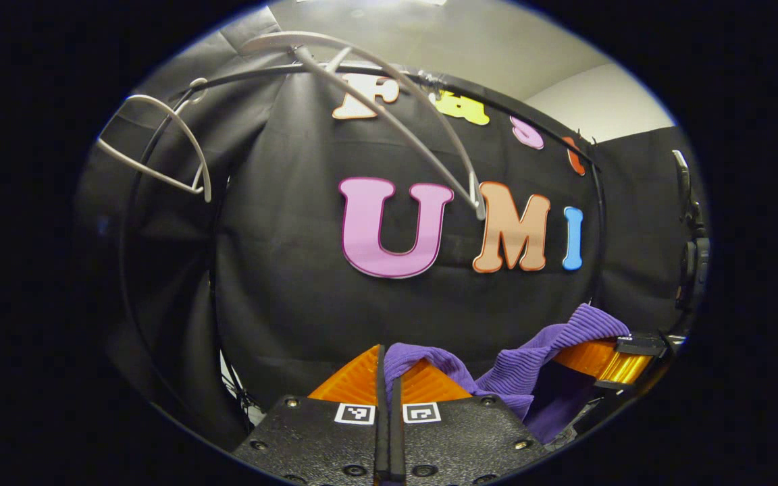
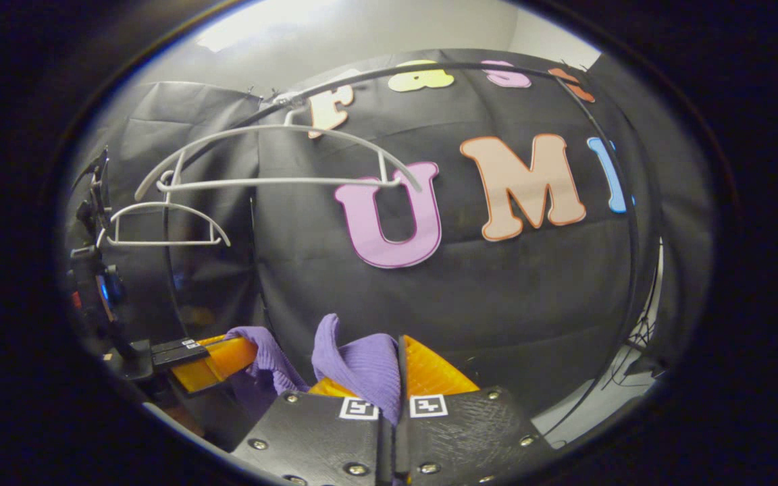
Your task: Grasp the clothes on the hanger with both hands and then place them into the laundry hamper below.
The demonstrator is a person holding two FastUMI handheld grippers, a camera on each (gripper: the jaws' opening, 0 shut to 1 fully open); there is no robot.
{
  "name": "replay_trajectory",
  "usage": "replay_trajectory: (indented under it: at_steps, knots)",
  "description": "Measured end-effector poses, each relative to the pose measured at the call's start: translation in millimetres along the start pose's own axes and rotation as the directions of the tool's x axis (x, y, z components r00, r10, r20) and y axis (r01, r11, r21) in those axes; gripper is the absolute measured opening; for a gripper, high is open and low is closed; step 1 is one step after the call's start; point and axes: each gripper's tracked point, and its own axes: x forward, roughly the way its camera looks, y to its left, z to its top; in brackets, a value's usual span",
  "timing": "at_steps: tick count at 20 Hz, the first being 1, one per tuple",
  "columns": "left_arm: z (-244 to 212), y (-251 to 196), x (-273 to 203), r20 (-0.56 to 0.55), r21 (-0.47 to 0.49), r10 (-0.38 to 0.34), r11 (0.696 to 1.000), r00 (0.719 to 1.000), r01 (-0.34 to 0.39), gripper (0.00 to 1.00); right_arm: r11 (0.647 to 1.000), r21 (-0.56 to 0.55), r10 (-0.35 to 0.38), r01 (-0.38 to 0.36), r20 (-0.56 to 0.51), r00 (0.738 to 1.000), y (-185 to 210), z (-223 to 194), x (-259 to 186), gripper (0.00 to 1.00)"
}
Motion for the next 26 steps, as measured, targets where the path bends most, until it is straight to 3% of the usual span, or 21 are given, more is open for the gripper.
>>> replay_trajectory:
  at_steps: [13, 16, 19, 22, 25, 26]
  knots:
    - [-172, 16, 29, -0.183, 0.023, 0.032, 0.999, 0.983, -0.029, 0.01, 0.995, 0.046, -0.077, 0.085, -0.154, 0.985, -59, -182, 4, 0.07]
    - [-218, 21, 28, -0.241, 0.037, 0.036, 0.999, 0.970, -0.028, 0.01, 0.988, 0.022, -0.145, 0.154, -0.237, 0.961, -80, -241, -4, 0.08]
    - [-259, 26, 23, -0.274, 0.062, 0.056, 0.997, 0.960, -0.040, 0.01, 0.983, -0.016, -0.181, 0.184, -0.291, 0.940, -94, -289, -4, 0.07]
    - [-303, 25, 18, -0.358, 0.082, 0.054, 0.996, 0.932, -0.027, 0.02, 0.980, -0.029, -0.194, 0.197, -0.365, 0.911, -100, -330, -4, 0.10]
    - [-351, 27, 6, -0.482, 0.069, 0.030, 0.998, 0.876, 0.004, 0.07, 0.978, -0.055, -0.203, 0.200, -0.448, 0.870, -100, -361, -9, 0.15]
    - [-364, 27, 0, -0.519, 0.045, 0.019, 0.999, 0.855, 0.006, 0.12, 0.978, -0.067, -0.207, 0.198, -0.456, 0.866, -100, -364, -10, 0.44]
